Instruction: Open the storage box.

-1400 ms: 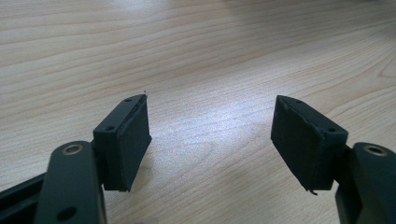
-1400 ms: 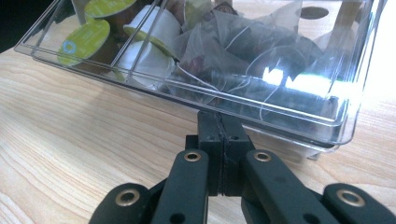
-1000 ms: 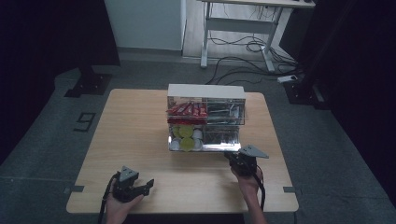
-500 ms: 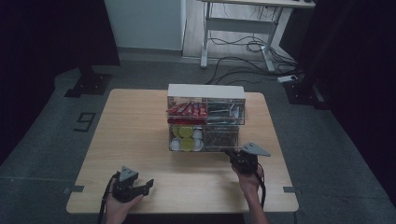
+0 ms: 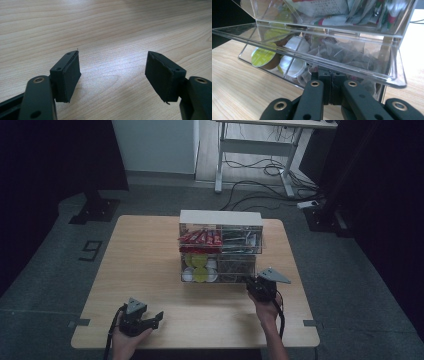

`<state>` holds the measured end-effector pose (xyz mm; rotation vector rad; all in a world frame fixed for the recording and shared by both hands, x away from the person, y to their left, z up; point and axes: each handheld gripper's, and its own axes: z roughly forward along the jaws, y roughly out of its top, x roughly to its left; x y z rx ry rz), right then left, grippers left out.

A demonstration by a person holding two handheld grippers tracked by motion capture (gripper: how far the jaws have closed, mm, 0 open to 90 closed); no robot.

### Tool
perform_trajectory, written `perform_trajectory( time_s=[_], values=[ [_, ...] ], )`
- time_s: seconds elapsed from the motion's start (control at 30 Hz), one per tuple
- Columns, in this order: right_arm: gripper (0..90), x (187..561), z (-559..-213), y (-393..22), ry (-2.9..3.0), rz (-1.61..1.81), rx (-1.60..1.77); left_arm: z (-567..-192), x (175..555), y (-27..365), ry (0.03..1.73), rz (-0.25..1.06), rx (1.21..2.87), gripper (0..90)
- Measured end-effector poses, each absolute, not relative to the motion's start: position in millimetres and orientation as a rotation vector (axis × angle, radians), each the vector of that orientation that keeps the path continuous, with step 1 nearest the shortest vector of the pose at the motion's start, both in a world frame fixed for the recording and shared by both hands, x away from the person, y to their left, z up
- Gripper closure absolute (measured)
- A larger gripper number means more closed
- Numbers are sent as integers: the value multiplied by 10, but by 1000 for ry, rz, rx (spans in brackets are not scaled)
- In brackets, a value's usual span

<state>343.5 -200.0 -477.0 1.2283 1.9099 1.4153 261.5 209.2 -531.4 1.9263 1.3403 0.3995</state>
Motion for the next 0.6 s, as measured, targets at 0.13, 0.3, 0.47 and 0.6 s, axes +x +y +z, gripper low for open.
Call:
perform_trajectory(
  time_s=[0.13,0.3,0.47,0.6],
  values=[
    [889,3478,-4736,-1977,1903,1446,1227,-5317,2616,2093,1342,400,1927,283],
    [889,3520,-4714,-1955,1900,1453,1230,-5322,2619,2096,1346,398,1927,283],
    [889,3555,-4672,-1946,1887,1474,1237,-5327,2618,2084,1343,396,1934,283],
    [889,3577,-4650,-1942,1882,1479,1238,-5331,2621,2086,1346,397,1935,283]
  ],
)
